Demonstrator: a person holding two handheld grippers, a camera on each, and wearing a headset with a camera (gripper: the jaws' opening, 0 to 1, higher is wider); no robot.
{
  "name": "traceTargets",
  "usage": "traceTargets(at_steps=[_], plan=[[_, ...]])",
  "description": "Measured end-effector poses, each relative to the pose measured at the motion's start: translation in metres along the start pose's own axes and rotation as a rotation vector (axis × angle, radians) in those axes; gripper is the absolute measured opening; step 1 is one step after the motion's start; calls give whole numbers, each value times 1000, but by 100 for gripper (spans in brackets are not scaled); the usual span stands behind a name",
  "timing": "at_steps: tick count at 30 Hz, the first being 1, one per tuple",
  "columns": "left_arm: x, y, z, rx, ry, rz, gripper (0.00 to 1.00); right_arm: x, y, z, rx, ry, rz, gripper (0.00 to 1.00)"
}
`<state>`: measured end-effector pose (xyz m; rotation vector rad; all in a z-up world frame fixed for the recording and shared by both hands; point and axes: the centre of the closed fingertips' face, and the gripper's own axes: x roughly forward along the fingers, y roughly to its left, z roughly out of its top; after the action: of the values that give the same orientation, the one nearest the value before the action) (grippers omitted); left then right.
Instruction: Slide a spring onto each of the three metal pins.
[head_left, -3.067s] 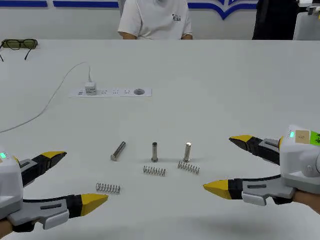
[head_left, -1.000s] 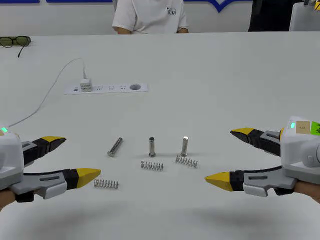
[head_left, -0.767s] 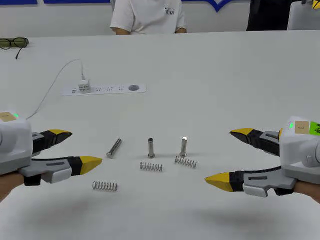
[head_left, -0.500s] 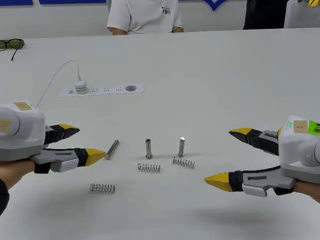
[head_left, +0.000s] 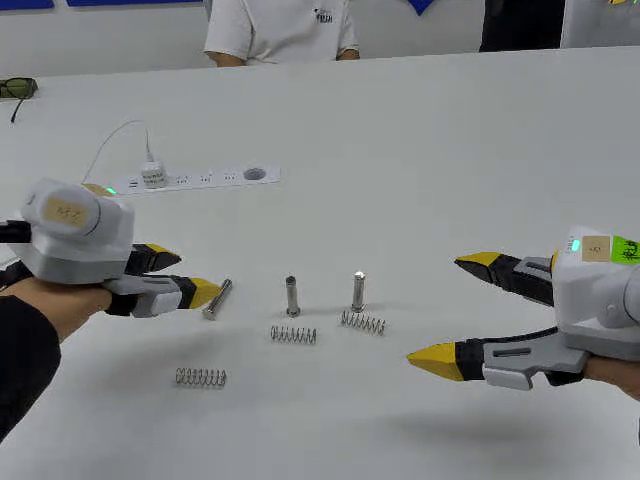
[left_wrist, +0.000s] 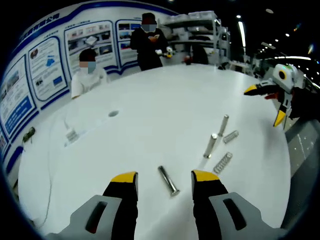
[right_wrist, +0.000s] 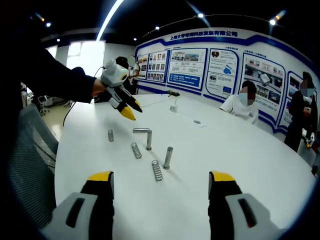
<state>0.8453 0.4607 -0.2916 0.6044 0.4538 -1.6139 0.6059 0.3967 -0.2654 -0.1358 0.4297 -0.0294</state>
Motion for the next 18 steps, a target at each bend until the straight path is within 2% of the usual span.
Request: traceTargets(at_steps=[1,4,8,12,18], plan=[[3,2,-2,1,24,8,42,0,0,0,-1,2,-1,79],[9,3,-3,-5,51,9,41,0,-1,-2,-1,4,-2,79],[16,5,-3,-5,82,14,37,-1,-2,-2,0,4,-6,79],[22,6,-1,1,94,24,31,-1,-2,-2,-3,7,-6,79],[33,6,-8,-25,157,32,28,-1,-3,-4,-5,16,-10,79]])
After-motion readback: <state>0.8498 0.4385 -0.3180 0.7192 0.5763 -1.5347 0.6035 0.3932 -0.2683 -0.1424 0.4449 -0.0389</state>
